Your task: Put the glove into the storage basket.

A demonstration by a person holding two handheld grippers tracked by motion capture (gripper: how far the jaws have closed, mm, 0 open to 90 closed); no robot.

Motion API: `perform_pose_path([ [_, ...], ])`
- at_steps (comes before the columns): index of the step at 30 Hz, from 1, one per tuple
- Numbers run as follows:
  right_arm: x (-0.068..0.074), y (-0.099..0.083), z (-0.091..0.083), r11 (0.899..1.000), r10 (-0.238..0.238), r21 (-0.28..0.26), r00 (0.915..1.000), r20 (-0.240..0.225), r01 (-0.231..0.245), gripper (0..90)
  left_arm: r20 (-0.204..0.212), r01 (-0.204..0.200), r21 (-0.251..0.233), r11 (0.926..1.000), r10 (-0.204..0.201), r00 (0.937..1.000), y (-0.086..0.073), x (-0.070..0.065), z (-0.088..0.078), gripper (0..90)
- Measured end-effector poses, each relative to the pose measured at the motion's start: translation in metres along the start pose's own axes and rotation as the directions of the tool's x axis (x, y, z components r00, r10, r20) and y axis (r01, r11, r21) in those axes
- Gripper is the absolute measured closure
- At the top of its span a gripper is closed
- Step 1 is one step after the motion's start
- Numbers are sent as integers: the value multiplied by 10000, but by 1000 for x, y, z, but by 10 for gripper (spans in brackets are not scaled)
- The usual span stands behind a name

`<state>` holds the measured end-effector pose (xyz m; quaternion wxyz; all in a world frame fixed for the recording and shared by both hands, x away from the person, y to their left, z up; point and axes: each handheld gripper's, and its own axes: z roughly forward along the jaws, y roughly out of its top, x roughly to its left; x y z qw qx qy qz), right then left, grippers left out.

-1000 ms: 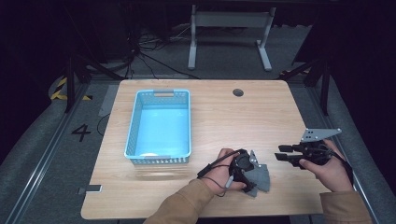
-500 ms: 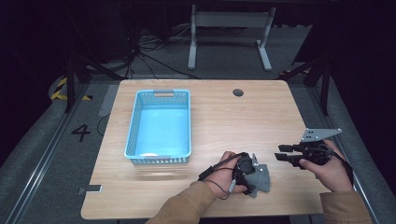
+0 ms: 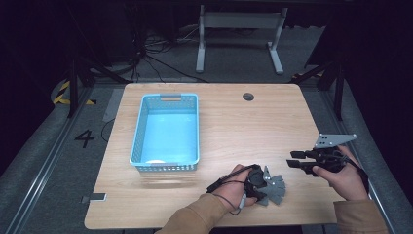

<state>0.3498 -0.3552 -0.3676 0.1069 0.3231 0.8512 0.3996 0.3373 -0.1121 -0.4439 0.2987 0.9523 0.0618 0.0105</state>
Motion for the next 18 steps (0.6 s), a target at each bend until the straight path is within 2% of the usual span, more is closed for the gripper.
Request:
perform_pose_path([
  [4, -1, 1, 1, 10000, 11, -4, 10000, -7, -11, 602, 140, 205, 12, 9998, -205, 9997, 0, 4, -2, 686],
  [8, -2, 2, 2, 10000, 28, 3, 10000, 1, -28, 603, 76, 292, 116, 9995, -293, 9995, 3, 6, -9, 688],
  [9, -3, 2, 2, 10000, 59, -35, 10000, 8, -59, 603, 157, 439, 70, 9990, -440, 9989, 3, 9, -15, 688],
  [11, -4, 3, 3, 10000, 85, -52, 10000, 11, -84, 603, 148, 467, -31, 9989, -466, 9988, 3, 10, -19, 687],
  [14, -5, 4, 4, 10000, 54, -79, 10000, 7, -54, 603, 166, 556, -261, 9981, -552, 9983, 4, 15, -33, 687],
  [18, -6, 7, 5, 9999, 52, -136, 10000, -37, -53, 603, -62, 587, -552, 9967, -591, 9982, 5, 19, -55, 684],
])
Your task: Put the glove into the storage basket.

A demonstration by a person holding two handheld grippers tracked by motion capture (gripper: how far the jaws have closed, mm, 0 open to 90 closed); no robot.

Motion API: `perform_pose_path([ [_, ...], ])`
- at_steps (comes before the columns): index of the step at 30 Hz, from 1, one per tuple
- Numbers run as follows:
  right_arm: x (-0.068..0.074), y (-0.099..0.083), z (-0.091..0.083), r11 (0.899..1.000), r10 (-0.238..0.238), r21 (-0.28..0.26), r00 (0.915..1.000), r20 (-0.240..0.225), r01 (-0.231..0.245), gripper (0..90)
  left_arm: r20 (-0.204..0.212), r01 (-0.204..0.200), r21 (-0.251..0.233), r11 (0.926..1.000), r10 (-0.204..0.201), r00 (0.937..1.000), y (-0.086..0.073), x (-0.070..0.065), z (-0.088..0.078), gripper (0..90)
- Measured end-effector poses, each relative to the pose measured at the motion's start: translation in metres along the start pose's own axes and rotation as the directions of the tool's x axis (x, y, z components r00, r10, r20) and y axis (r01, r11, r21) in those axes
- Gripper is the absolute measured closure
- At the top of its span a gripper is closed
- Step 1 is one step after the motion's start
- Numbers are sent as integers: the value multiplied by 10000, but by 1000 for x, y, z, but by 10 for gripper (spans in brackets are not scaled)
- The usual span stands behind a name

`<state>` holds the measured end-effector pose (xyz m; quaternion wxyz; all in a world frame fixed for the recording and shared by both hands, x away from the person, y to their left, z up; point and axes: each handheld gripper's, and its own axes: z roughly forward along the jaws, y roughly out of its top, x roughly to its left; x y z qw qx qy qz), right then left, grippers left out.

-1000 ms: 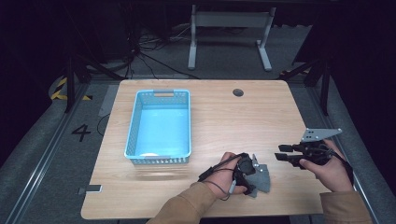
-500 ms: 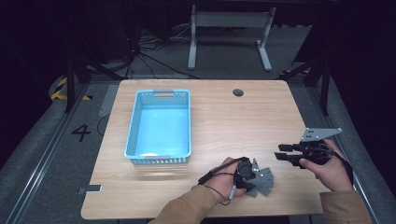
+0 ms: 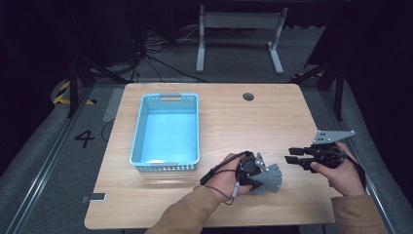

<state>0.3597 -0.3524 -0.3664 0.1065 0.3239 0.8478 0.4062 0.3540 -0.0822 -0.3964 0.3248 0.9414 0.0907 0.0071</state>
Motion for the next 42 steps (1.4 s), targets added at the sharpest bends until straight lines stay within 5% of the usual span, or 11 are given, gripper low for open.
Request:
perform_pose_path([
  [8, -2, 5, 6, 10000, 39, 70, 9999, -94, -38, 600, -264, 314, -652, 9974, -332, 9991, -11, 17, -40, 682],
  [18, -5, 10, 16, 10000, 7, 94, 9998, -173, -6, 602, -702, 554, -1130, 9920, -636, 9955, -25, 35, -69, 680],
  [42, -3, -2, 14, 9991, 321, 263, 9995, -73, -319, 601, -2070, 1047, -1604, 9815, -1372, 9687, -67, 82, -152, 673],
])
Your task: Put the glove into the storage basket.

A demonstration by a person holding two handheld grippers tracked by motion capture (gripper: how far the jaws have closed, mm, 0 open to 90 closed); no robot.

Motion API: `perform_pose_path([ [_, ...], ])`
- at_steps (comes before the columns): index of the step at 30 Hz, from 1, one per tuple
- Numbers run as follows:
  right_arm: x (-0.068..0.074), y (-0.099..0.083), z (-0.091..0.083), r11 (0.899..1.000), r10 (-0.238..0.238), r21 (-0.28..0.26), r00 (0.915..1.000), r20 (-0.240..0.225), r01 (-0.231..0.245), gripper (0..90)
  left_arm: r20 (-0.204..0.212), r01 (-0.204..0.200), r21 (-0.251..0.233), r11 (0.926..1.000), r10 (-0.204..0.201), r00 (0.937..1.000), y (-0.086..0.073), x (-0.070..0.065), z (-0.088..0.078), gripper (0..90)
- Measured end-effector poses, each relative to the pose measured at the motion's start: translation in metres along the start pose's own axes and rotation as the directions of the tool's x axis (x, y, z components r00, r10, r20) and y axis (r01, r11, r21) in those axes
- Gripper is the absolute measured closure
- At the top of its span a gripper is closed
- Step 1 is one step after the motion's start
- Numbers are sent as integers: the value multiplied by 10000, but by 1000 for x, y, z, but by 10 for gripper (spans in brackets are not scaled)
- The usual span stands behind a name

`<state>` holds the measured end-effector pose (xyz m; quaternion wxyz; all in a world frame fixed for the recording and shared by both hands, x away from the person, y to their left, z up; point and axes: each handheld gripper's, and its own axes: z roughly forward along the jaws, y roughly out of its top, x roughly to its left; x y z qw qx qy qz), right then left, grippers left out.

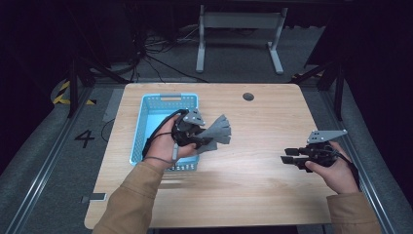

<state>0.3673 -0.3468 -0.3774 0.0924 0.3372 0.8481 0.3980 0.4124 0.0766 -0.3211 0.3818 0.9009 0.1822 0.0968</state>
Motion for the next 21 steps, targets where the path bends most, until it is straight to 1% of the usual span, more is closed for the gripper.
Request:
perform_pose_path([
  [2, 1, -2, -2, 10000, 26, 1, 10000, 47, -26, 600, 35, 36, 53, 10000, -37, 10000, -2, 7, -3, 673],
  [6, 2, -7, -6, 9999, 141, 16, 9999, 100, -141, 599, -155, -27, 147, 9999, 30, 9999, -8, 19, -7, 671],
  [8, 2, -10, -8, 9997, 226, 69, 9996, 170, -228, 599, -250, 61, 13, 10000, -61, 9997, -12, 25, -10, 671],
  [11, 1, -15, -11, 9994, 324, 65, 9991, 260, -326, 598, -308, 210, 42, 9998, -209, 9993, -18, 35, -14, 671],
  [12, 1, -17, -12, 9993, 359, 57, 9989, 296, -361, 598, -264, 237, 137, 9996, -233, 9994, -20, 37, -15, 670],
  [14, 2, -19, -13, 9990, 431, 71, 9985, 336, -433, 596, -310, 295, 133, 9995, -291, 9991, -23, 43, -15, 669],
  [15, 3, -21, -15, 9990, 444, 73, 9984, 353, -447, 596, -313, 306, 250, 9992, -298, 9991, -25, 46, -16, 669],
  [16, 4, -22, -16, 9989, 463, 75, 9983, 361, -466, 595, -412, 397, 296, 9988, -384, 9984, -29, 52, -16, 669],
  [17, 4, -23, -17, 9987, 513, 56, 9980, 370, -515, 595, -412, 397, 296, 9988, -384, 9984, -29, 52, -16, 669],
  [21, 3, -25, -19, 9982, 587, 59, 9974, 425, -590, 595, -474, 615, 309, 9976, -600, 9971, -38, 63, -15, 668],
])
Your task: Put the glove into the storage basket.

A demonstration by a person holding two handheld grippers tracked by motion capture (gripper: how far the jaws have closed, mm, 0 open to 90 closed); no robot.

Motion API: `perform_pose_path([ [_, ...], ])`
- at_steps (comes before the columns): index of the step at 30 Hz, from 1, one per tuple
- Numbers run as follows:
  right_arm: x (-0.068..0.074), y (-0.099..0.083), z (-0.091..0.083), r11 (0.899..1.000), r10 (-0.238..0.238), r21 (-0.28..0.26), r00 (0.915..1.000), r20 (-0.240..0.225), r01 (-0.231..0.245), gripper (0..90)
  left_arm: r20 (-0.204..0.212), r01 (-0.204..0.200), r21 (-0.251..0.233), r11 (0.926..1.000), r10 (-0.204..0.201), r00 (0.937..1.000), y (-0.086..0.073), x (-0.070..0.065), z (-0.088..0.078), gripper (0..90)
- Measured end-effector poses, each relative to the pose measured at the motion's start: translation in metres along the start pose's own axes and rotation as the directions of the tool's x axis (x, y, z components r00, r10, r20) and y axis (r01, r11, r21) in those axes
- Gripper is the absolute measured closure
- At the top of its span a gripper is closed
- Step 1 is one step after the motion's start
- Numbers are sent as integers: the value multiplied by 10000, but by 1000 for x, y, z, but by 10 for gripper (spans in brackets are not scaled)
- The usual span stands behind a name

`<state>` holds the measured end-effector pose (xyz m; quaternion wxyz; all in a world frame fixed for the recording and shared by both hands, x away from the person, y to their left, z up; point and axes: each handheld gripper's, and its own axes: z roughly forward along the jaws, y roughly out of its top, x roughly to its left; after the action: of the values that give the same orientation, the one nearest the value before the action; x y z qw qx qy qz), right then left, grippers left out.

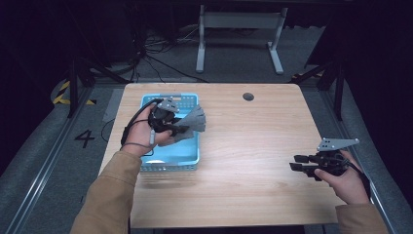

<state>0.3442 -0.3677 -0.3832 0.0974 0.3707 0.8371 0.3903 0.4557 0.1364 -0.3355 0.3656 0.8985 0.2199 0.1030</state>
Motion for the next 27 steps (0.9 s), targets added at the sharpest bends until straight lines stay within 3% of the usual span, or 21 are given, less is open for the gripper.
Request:
perform_pose_path([
  [8, 0, -2, 4, 9999, 43, 117, 10000, -22, -43, 593, -182, 489, 215, 9986, -485, 9987, -19, 22, 8, 666],
  [11, 1, -2, 5, 9999, 58, 129, 10000, -32, -58, 592, -390, 379, 402, 9985, -364, 9986, -25, 26, 14, 665],
  [12, 1, -2, 4, 9999, 53, 123, 10000, -23, -52, 591, -504, 527, 299, 9982, -512, 9974, -29, 29, 17, 663],
  [15, 1, -2, 4, 9999, 62, 84, 10000, -56, -61, 589, -486, 600, 266, 9978, -586, 9971, -34, 32, 20, 662],
  [27, 2, -1, 7, 9999, 24, 151, 10000, -81, -23, 582, -305, 891, 967, 9913, -865, 9958, -45, 37, 38, 656],
])
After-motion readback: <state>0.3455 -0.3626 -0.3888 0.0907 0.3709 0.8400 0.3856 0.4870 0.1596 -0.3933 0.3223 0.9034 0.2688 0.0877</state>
